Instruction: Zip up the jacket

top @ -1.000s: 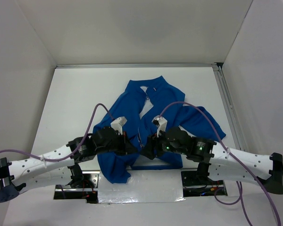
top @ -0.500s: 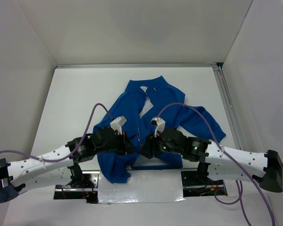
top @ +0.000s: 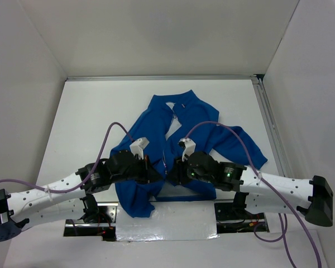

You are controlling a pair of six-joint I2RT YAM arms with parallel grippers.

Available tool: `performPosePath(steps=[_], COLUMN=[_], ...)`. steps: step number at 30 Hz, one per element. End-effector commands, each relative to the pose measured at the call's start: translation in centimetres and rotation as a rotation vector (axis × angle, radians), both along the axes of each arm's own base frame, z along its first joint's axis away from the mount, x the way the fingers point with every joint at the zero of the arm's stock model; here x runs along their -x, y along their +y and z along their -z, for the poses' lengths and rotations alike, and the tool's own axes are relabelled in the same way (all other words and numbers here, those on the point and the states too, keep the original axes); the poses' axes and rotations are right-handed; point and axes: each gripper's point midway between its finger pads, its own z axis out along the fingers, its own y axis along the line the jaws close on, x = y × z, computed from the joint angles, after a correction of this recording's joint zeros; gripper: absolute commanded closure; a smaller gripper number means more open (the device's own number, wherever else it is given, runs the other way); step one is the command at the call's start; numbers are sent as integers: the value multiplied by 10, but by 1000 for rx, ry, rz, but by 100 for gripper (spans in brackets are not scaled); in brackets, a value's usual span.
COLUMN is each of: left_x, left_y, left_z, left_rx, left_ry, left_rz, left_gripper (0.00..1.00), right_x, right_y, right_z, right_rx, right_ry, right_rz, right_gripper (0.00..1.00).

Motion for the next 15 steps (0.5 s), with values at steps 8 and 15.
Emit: performPosePath(steps=[8,15], left_x=[-2,-3], left_y=[-10,-12], left_z=[-23,-22], left_rx=[59,45], left_ry=[-65,-60], left_rz=[34,41], left_gripper=[100,100], right_x=[-10,-16], right_y=[15,14], right_z=[-20,-28], right_rx=[-8,-32], right_ry=[-75,-96], right_rz=[7,51], right_gripper=[60,80])
